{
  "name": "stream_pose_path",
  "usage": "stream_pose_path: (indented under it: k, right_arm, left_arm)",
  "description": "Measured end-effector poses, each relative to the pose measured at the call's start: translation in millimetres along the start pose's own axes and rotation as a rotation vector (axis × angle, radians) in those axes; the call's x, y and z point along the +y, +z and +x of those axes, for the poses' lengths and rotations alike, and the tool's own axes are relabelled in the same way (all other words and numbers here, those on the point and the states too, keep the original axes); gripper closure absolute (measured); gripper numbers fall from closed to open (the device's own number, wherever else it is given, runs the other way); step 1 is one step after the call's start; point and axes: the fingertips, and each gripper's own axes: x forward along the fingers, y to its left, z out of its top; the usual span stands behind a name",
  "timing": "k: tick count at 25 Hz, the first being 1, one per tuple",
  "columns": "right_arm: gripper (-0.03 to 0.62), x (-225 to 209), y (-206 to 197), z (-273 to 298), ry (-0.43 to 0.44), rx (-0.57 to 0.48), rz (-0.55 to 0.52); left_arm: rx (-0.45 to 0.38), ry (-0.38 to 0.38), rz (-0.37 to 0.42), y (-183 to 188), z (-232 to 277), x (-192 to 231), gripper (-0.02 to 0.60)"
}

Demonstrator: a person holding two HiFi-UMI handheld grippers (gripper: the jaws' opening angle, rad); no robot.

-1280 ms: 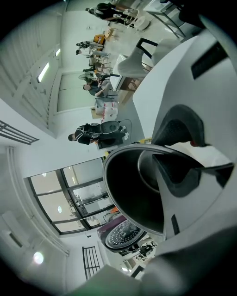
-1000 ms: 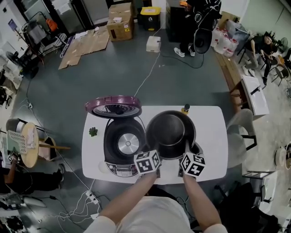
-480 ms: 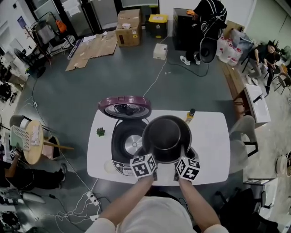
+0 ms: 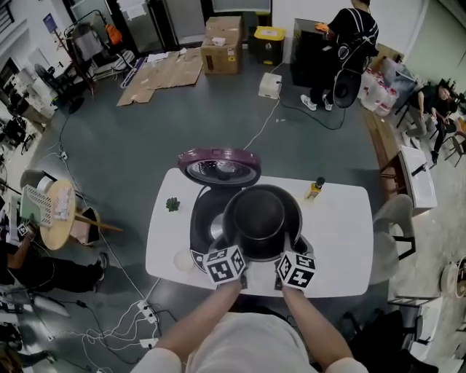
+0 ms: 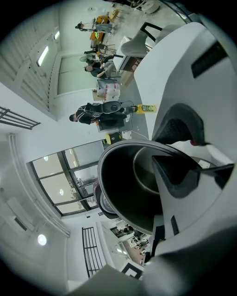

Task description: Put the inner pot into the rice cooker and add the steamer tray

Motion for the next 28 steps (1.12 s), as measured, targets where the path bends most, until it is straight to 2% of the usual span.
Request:
stream_pose_path:
  k: [14, 21, 28]
  right_arm:
    - [0.5, 82.7, -21.1, 21.5, 0.109, 0.045, -0.073]
    - [0.497, 108.9, -36.2, 37.1, 0.135, 0.105, -0.118]
    - [0.495, 118.0, -46.3, 51.7, 0.117, 0.171, -0.134]
  left_arm:
    - [-0.016, 0.103, -0.063, 3.2, -29.2, 83.4, 0.451]
    - [0.033, 0.133, -0.068, -1.6, -30.7, 113.6, 0.442]
    - [0.106, 0.158, -0.052, -2.6, -21.5, 130.9, 0.442]
